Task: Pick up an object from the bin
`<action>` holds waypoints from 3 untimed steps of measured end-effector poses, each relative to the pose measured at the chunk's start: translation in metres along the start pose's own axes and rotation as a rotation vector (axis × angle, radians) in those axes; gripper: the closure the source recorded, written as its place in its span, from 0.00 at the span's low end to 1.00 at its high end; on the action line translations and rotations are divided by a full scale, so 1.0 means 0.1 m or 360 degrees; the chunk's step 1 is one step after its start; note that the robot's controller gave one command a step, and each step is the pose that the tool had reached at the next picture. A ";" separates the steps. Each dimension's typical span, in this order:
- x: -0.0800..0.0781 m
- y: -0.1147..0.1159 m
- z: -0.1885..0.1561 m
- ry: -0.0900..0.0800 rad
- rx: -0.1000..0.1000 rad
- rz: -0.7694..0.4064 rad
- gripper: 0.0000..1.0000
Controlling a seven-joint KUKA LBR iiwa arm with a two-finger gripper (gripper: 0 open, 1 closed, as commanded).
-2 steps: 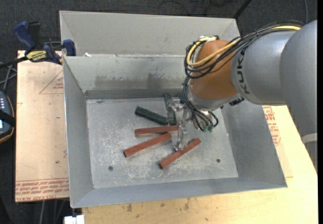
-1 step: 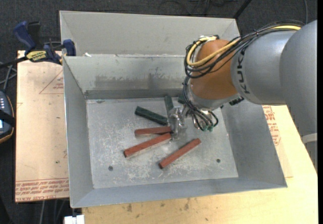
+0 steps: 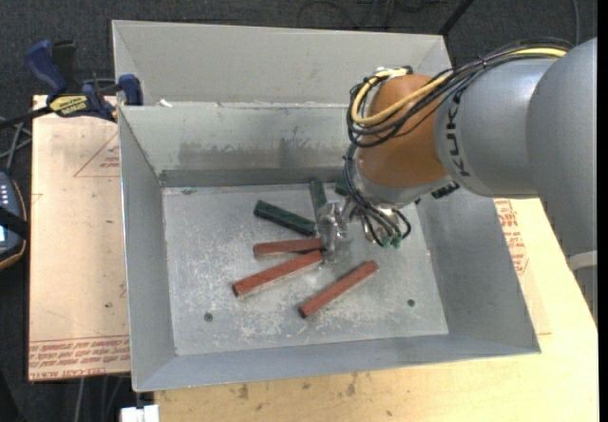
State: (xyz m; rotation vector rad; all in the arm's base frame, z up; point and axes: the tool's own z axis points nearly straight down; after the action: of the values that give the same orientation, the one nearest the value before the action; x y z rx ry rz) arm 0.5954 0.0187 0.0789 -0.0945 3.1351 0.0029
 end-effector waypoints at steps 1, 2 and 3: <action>-0.04 0.06 0.02 0.0000 0.0005 -0.0055 1.00; -0.14 0.39 0.08 0.0000 -0.0001 -0.0647 0.00; -0.14 0.38 0.08 0.0004 -0.0001 -0.0644 1.00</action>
Offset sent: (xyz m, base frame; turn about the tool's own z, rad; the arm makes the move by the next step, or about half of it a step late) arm 0.0104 0.0380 -0.0086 -0.4082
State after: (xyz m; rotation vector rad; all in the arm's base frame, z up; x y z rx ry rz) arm 0.6069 0.0573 0.0714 -0.7230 3.0540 0.0019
